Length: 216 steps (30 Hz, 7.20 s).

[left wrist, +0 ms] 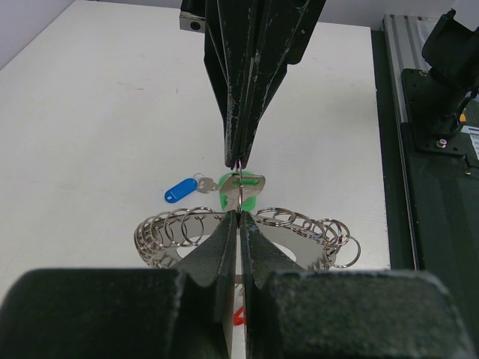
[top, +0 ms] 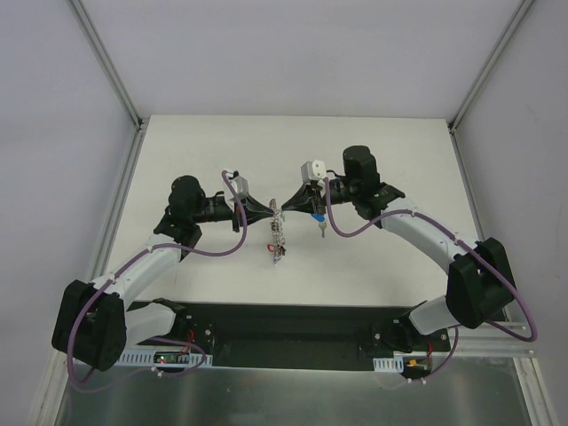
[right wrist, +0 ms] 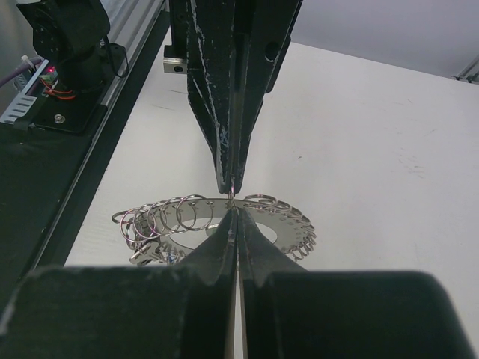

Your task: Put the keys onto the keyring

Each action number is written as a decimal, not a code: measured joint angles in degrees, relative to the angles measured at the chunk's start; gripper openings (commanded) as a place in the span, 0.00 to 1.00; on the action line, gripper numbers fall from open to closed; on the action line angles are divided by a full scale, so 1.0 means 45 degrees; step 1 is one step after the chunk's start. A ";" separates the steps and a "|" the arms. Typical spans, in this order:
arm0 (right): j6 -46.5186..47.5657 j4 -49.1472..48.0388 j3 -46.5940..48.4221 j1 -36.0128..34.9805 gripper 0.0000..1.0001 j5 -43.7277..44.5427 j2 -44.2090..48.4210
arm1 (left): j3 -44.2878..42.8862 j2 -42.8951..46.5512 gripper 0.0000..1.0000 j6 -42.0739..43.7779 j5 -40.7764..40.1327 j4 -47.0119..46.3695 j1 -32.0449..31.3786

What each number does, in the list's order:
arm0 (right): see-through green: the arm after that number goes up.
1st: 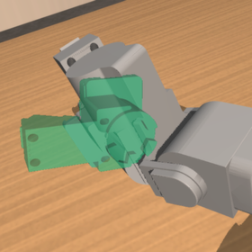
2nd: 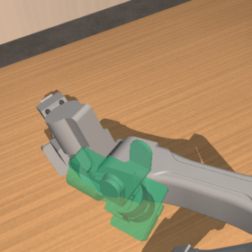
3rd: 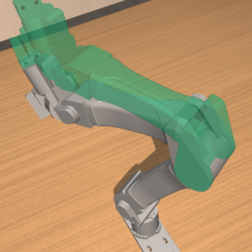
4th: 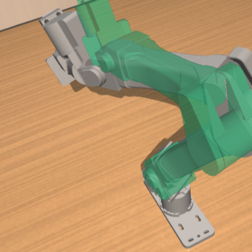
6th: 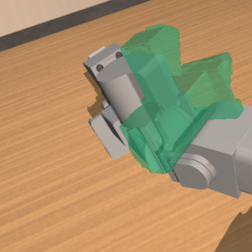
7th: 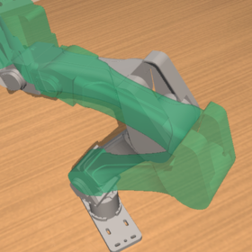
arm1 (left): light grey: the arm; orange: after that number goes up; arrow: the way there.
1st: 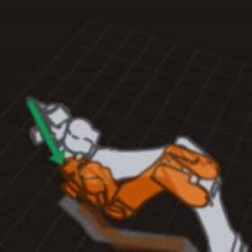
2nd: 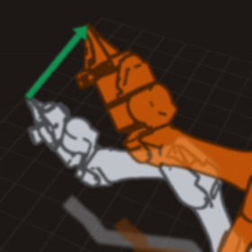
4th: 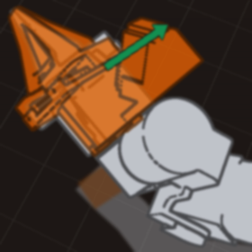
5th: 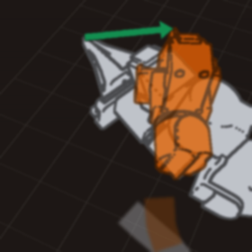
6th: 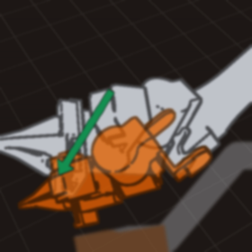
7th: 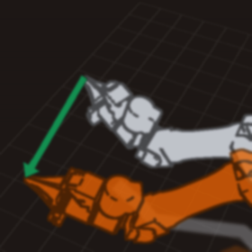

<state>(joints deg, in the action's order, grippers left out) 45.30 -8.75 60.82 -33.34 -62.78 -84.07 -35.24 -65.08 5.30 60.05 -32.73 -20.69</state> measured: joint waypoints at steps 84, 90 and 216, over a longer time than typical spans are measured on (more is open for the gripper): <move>-0.2307 -0.1914 -0.0015 -0.0170 0.01 0.4507 -0.0753 | 0.1001 0.0996 0.00 -0.0699 -0.3468 -0.1632 -0.0777; -0.2613 -0.2924 -0.0311 -0.0112 0.01 0.4231 -0.0753 | 0.1078 0.1044 0.00 -0.0743 -0.3415 -0.1729 -0.0627; -0.1477 -0.2555 0.1375 0.1370 0.01 0.3133 -0.0743 | -0.0427 -0.0719 0.00 -0.1039 -0.4692 -0.0831 -0.0554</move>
<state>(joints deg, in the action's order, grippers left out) 38.65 -20.25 67.00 -27.18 -48.69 -87.42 -37.17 -68.31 0.62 38.94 -36.47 -23.18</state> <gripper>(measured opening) 0.015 0.006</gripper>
